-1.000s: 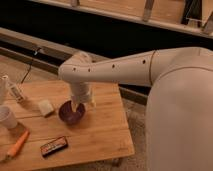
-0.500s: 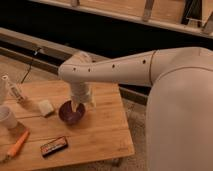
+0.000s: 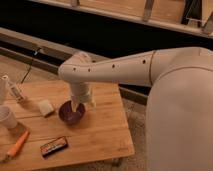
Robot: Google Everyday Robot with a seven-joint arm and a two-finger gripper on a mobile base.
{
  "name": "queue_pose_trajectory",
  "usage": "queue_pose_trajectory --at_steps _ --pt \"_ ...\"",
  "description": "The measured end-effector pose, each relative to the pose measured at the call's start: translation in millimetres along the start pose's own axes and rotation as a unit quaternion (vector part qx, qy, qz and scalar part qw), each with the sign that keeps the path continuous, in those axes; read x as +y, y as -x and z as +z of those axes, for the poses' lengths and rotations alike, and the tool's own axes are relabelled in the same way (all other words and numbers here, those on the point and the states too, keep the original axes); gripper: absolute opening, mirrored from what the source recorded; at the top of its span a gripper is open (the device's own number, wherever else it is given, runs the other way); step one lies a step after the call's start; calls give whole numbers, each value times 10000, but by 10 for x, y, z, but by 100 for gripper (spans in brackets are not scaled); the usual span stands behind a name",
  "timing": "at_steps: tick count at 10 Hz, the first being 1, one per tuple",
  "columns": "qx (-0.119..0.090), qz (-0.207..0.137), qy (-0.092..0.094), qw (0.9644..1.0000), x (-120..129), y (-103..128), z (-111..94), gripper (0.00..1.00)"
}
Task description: Move the arm in a circular motion
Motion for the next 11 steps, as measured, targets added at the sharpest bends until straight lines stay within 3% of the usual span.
queue_pose_trajectory --at_steps 7,11 --pt "-204 -243 -150 9994 58 49 -89 65" --pt "-222 160 -297 9992 -218 -56 -163 65"
